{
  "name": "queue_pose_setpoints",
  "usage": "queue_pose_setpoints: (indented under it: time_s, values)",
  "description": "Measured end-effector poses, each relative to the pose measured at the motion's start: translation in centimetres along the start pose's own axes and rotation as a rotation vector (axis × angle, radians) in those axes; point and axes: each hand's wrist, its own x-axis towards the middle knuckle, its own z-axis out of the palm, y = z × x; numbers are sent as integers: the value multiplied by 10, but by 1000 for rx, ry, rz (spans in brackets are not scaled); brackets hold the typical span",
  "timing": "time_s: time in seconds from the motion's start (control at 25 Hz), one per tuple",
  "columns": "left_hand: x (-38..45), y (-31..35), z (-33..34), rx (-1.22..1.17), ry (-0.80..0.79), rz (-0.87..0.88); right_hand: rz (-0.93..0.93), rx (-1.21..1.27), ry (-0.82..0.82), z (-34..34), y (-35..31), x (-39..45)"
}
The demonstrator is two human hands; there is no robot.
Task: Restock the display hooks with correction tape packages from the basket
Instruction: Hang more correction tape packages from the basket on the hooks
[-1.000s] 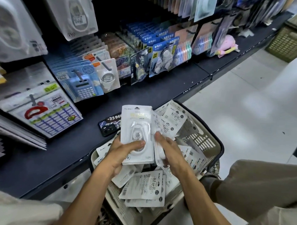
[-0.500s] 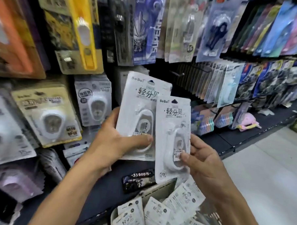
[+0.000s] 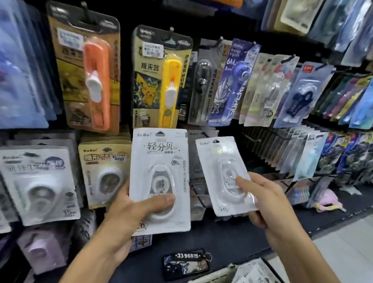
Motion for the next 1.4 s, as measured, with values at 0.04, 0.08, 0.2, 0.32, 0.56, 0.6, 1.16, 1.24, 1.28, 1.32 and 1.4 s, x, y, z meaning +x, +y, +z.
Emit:
queue_pose_setpoints:
  time_s: [0.04, 0.08, 0.2, 0.32, 0.56, 0.6, 1.16, 1.24, 1.28, 1.32, 1.4]
  values:
    - [1, -1, -1, -12, -13, -8, 6, -4, 7, -2, 2, -4]
    - [2, -1, -1, -19, -30, -15, 12, -3, 16, -3, 4, -6]
    - [4, -4, 2, -8, -85, -27, 12, 5, 14, 6, 6, -5]
    - [6, -6, 7, -20, -116, -44, 21, -4, 25, 13, -4, -1]
    - [11, -7, 6, -55, -122, -26, 106, 25, 86, -14, -17, 2]
    - [11, -8, 8, -51, -127, -23, 105, 11, 81, -12, -15, 2]
    - [18, -16, 32, -72, -162, 70, -105, 99, -159, 48, 17, -25]
    - [16, -18, 37, 68, -138, 91, -154, 46, -142, 53, 14, -28]
    - [15, -20, 38, 181, -121, 105, -169, 15, -146, 54, 12, -29]
    - [14, -21, 39, 260, -102, 106, -168, -2, -147, 56, 11, -31]
    - [12, -23, 40, 226, -134, 50, -112, 95, -152, 56, 10, -32]
